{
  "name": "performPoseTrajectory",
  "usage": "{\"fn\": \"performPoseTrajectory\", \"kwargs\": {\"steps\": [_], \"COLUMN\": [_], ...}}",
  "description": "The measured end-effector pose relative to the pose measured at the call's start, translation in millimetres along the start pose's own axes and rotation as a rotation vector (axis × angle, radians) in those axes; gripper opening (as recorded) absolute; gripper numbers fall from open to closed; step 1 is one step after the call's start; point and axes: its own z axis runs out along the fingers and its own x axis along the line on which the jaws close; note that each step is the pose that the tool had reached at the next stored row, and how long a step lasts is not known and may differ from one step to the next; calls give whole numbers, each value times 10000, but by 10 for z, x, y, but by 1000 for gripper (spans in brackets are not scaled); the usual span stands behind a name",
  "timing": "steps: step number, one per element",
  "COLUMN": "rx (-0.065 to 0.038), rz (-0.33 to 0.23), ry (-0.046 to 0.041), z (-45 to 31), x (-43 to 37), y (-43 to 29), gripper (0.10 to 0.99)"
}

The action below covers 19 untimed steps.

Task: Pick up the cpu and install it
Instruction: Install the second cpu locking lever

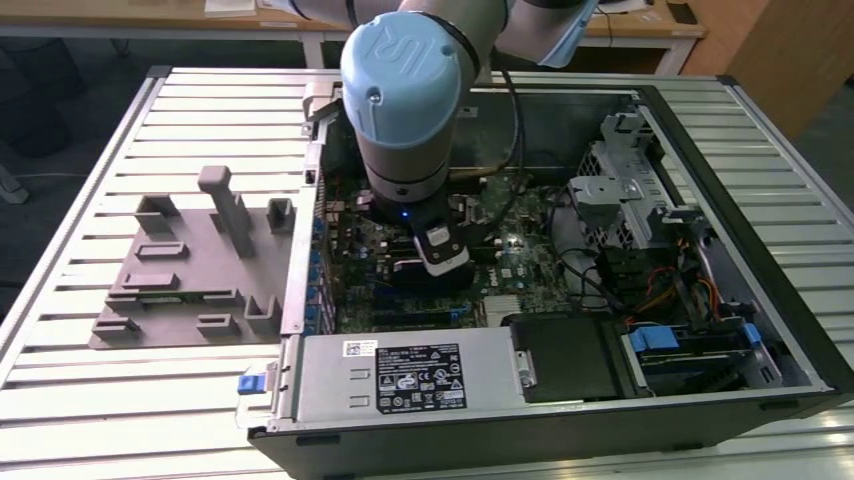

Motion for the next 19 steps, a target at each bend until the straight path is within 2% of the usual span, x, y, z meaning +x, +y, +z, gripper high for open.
{"fn": "performPoseTrajectory", "kwargs": {"steps": [5,14,17,19], "rx": [-63,-62,-72,-63], "rz": [-2,-4,-5,-4], "ry": [10,13,9,12], "z": [22,46,11,-45], "x": [22,35,33,33], "y": [-12,-23,-8,11], "gripper": [106,106,106,106]}}
